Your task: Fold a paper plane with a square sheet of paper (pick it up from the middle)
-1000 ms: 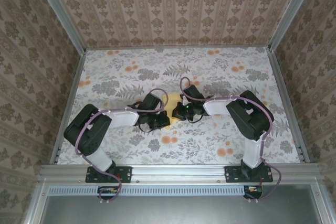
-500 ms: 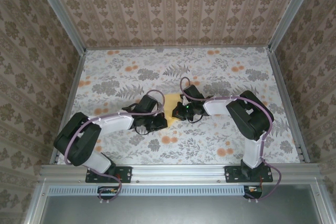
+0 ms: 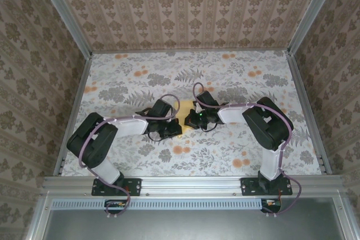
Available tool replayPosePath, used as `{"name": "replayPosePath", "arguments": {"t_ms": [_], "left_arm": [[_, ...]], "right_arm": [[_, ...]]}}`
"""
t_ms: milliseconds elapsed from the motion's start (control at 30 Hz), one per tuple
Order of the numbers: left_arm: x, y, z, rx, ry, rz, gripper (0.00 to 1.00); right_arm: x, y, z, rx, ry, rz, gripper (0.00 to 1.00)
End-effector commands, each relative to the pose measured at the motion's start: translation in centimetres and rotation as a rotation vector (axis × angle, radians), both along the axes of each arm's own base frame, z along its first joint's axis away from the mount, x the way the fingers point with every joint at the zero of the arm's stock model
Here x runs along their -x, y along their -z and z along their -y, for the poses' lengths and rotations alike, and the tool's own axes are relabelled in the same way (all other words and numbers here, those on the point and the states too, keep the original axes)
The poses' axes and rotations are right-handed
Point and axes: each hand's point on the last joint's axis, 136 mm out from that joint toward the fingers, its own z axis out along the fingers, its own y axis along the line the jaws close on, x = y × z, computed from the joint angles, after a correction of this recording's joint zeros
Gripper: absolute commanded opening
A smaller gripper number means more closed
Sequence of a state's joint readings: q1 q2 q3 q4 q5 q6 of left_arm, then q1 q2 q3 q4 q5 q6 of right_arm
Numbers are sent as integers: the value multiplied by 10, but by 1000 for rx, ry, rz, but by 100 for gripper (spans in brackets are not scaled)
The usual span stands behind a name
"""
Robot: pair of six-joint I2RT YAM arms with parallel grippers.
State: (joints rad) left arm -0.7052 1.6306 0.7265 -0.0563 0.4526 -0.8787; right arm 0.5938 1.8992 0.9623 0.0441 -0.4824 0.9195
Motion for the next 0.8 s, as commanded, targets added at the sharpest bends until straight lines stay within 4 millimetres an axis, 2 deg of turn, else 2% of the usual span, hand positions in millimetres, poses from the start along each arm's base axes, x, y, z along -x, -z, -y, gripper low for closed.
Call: {"name": "replayPosePath", "arguments": {"t_ms": [0, 67, 200, 333, 500, 767], "left_arm": [[4, 11, -5, -27, 14, -23, 0], [11, 20, -12, -55, 15, -45, 0], [22, 34, -27, -121, 13, -75, 0], [25, 38, -31, -138, 13, -85, 0], [23, 37, -29, -136, 14, -83, 0], [26, 39, -31, -144, 19, -93, 0]], "right_arm": [[17, 40, 30, 157, 41, -84, 2], [15, 33, 27, 139, 21, -49, 2], [8, 8, 13, 58, -62, 72, 3], [15, -10, 3, 21, -136, 154, 4], [29, -9, -6, 19, -180, 144, 4], [22, 9, 2, 97, -138, 97, 4]]}}
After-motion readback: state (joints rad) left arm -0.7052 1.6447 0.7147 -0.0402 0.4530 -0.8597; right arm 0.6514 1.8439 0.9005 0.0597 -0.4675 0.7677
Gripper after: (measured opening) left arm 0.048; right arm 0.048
